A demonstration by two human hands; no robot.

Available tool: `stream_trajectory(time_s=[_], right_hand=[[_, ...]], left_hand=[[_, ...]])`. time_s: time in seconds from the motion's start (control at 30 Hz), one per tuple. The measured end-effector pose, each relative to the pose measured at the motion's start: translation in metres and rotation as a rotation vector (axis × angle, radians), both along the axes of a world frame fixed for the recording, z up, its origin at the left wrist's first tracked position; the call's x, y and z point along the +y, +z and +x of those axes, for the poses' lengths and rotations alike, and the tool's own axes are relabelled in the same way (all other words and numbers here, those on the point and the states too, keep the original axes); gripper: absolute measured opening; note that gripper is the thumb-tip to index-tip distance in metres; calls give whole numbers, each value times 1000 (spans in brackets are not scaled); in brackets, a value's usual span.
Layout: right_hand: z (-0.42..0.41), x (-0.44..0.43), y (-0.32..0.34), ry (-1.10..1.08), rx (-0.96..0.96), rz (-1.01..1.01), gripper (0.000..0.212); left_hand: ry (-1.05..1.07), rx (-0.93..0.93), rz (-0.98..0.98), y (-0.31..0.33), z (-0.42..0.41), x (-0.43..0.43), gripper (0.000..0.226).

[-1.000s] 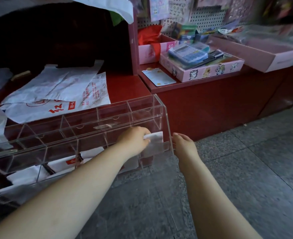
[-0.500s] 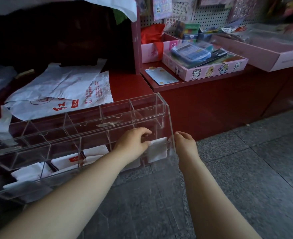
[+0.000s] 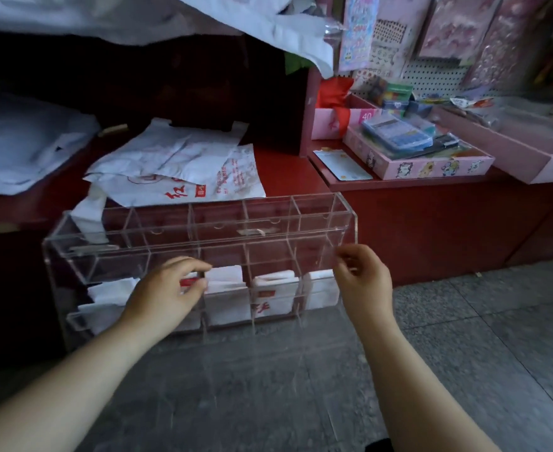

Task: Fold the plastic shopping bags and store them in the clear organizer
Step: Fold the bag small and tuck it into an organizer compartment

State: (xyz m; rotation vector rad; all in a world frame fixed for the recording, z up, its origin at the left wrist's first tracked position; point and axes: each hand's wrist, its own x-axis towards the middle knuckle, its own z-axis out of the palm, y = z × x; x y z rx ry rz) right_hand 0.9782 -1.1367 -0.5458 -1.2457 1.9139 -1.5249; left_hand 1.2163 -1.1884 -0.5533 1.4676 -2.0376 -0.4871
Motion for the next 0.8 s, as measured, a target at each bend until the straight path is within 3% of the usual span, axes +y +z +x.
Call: stream_trajectory(time_s=[0.2,0.33,0.53,0.7,0.8], right_hand=[[42,-16,8,128,169,72,17],[73,-53,45,248,356,27,12],[128,-147,78,391,770,138,40],[153,-208,63,397,980,315,54],[162,-230,49,364,1055,333,49]], left_hand=[[218,-103,-235,15,57,-21,43],[278,-186,-185,11,75,-32,50],[232,-372,-240,1,88,-41,60],[231,-330,-261,-7,90,-42,59],[239,-286,-227,-7,86,-43,60]])
